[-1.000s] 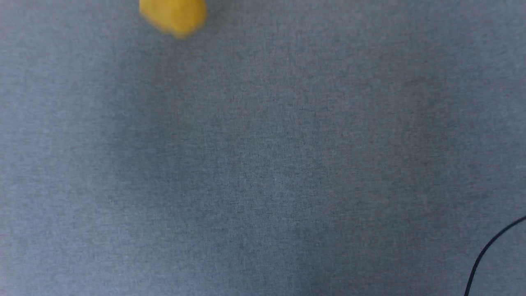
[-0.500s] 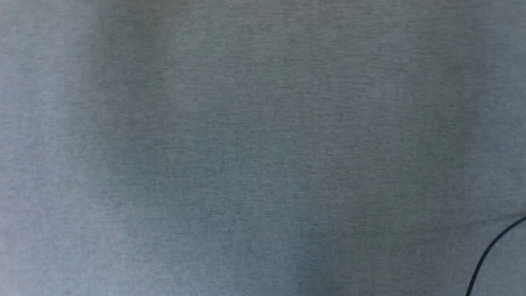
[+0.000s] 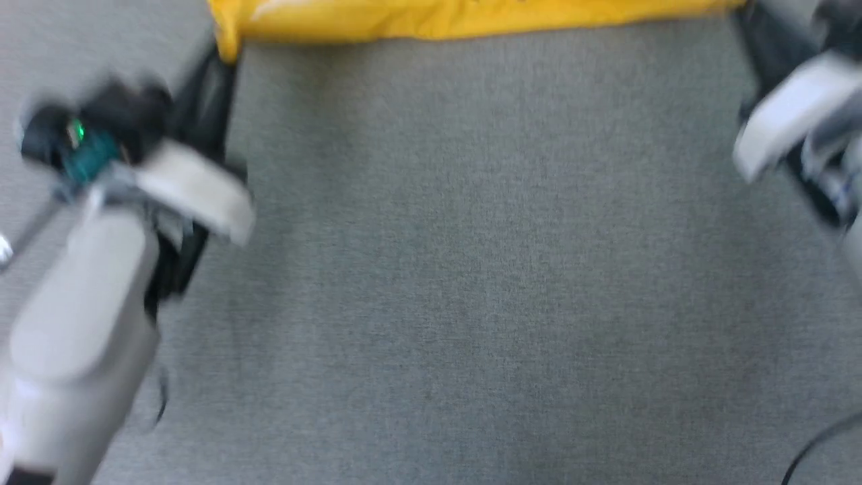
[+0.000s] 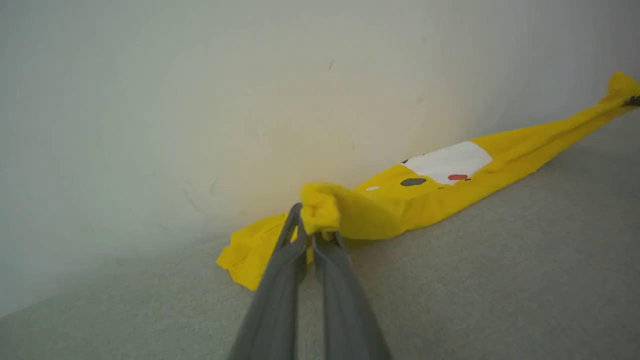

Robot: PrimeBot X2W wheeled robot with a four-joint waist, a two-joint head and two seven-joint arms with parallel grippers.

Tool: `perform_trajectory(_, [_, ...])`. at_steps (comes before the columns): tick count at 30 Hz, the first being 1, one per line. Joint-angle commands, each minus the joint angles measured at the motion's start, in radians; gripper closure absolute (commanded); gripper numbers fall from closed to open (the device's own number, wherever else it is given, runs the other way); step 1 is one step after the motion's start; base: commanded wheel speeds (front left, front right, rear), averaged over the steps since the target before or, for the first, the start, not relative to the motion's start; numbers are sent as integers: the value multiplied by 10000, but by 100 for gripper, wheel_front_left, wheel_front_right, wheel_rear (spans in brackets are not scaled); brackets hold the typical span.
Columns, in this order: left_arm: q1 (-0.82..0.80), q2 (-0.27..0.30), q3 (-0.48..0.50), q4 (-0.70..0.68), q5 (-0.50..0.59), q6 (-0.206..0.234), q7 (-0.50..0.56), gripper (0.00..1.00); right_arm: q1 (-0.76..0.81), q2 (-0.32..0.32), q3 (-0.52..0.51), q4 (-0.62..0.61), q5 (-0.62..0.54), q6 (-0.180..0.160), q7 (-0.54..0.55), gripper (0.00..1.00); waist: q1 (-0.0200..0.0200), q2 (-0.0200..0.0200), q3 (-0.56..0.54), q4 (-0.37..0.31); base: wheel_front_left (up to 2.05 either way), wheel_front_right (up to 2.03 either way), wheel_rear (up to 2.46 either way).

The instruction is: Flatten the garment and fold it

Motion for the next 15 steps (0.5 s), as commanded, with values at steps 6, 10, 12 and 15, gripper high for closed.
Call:
perform_trajectory(6, [2644,1155,-395,-1098,-358,287,1264,100,2199,-558,367,-426,470,-21,42,100,2,0,-2494,570,0,0,0])
perform_trajectory(10, [3683,1756,-630,-1673,-565,262,1945,100,3196,-874,422,-692,827,-21,399,100,2,0,-3013,654,0,0,0])
perform_trajectory(12, [4276,2124,-808,-2064,-645,237,2317,100,3789,-1210,505,-944,835,-21,590,100,2,0,-3312,694,0,0,0])
perform_trajectory(15, [5089,2451,-1007,-2671,-881,338,2805,100,4743,-1551,374,-1291,1155,-21,1005,100,2,0,-3720,747,0,0,0])
